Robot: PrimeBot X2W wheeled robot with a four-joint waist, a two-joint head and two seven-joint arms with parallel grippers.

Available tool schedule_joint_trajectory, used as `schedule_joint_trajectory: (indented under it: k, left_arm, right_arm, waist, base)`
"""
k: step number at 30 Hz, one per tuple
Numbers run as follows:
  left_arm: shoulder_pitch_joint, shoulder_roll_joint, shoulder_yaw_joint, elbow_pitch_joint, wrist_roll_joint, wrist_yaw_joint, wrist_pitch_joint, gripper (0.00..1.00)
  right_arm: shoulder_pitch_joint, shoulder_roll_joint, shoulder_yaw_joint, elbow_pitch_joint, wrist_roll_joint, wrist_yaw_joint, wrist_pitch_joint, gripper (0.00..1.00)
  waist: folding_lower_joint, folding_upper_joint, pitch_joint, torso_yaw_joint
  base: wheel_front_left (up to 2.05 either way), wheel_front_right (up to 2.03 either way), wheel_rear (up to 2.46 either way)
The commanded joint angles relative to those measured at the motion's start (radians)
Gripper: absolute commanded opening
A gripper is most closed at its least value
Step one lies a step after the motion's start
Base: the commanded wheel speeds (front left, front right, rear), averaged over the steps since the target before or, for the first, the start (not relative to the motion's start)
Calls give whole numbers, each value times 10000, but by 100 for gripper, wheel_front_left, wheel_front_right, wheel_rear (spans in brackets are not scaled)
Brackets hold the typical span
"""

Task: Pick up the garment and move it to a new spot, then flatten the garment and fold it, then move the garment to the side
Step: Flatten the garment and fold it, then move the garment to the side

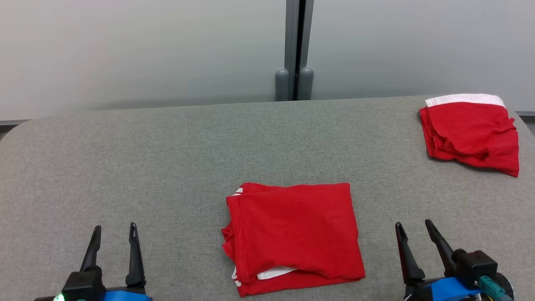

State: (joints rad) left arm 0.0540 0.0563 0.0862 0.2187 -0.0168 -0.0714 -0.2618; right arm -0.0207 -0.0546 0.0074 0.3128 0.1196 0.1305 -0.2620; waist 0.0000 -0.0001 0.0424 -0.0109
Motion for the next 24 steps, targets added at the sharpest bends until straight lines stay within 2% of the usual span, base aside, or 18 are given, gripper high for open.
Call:
schedule_joint_trajectory:
  k: [1, 15, 24]
  left_arm:
    - [-106, 68, 9, 99, 9, -51, -40, 100]
    - [15, 163, 75, 428, -94, 44, -40, 100]
    - [-89, 174, 59, 448, -162, 43, -40, 100]
  right_arm:
    - [-184, 25, -39, 108, -27, 6, -36, 100]
    - [-390, 39, 115, 638, 127, 6, -35, 100]
    - [-1549, 36, 892, 1368, 363, 4, 21, 100]
  waist:
    - [0, 1, -7, 9]
    - [0, 1, -88, -14]
    - [0, 1, 3, 50]
  base:
    - [0, 0, 0]
    - [0, 0, 0]
    - [0, 0, 0]
